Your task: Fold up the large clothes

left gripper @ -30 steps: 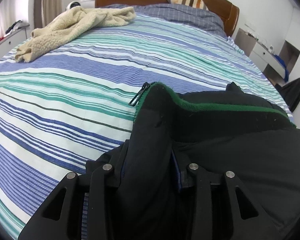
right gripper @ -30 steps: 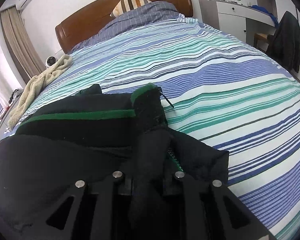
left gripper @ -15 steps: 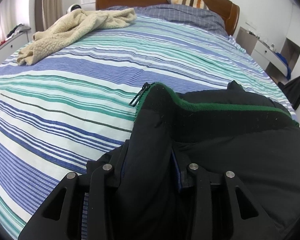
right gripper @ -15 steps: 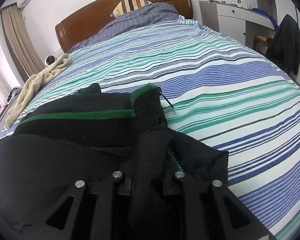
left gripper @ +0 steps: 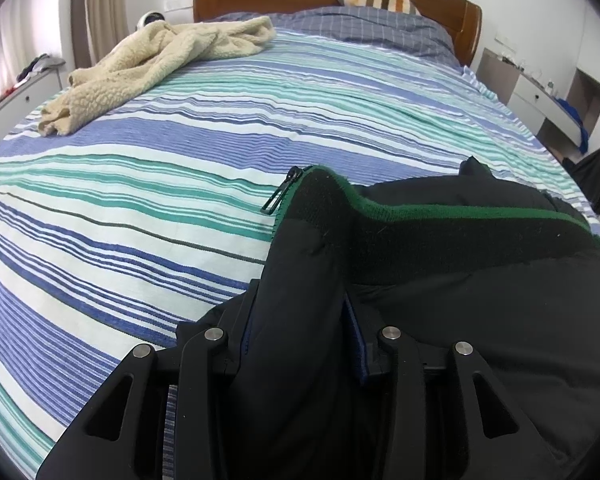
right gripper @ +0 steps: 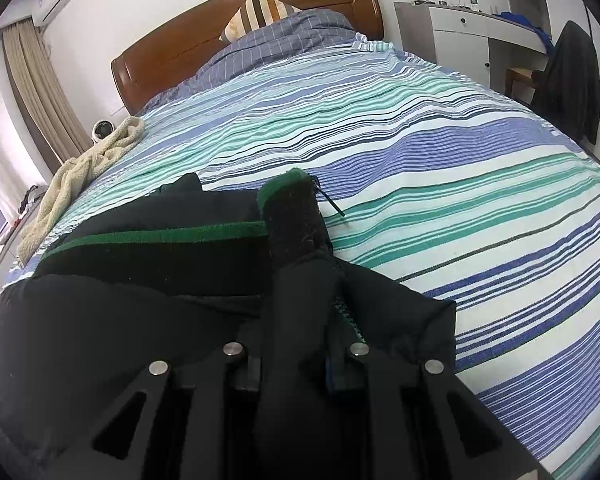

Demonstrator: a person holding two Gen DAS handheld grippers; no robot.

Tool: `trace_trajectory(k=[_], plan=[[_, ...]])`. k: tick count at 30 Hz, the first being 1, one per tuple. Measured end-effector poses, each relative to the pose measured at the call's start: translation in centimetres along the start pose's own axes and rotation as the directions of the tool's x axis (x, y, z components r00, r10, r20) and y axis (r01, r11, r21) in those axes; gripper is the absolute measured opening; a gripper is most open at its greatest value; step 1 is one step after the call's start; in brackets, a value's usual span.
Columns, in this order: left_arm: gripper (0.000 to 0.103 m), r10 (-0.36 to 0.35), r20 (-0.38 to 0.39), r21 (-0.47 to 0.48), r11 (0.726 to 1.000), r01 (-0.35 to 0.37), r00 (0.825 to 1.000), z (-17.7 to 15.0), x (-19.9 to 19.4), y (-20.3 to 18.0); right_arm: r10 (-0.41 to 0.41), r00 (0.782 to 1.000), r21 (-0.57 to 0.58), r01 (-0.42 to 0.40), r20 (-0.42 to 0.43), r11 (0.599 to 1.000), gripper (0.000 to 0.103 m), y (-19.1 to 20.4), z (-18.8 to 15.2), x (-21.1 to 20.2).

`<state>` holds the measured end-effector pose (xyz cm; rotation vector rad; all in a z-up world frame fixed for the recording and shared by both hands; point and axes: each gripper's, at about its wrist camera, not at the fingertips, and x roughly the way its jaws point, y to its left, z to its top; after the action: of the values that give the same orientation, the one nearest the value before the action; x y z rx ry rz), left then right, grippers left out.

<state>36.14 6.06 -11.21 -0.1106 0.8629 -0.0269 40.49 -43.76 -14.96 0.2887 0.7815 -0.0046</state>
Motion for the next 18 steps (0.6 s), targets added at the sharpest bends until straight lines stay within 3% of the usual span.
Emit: trace_trajectory(k=[7,16,18], plan=[[0.044,0.043,-0.005,0.024,0.999,-0.043,0.999,0.15,-0.06,-0.39,0.017,1.0,0.015,-0.017,0.007,1.0,0.017,-0.23,0.05,-0.14],[0.045,0.019,0.004,0.0,1.0,-0.019,1.0,0.01,-0.23,0.03,0.008,1.0,0.007,-0.008,0.0,1.0,0.017,-0.05,0.2,0.04],[0.051,0.017,0.002,-0.008,1.0,-0.017,1.0,0.03,-0.36,0.18,-0.004,1.0,-0.002,0.004,-0.004,1.0,0.017,0.2,0.26,0.07]])
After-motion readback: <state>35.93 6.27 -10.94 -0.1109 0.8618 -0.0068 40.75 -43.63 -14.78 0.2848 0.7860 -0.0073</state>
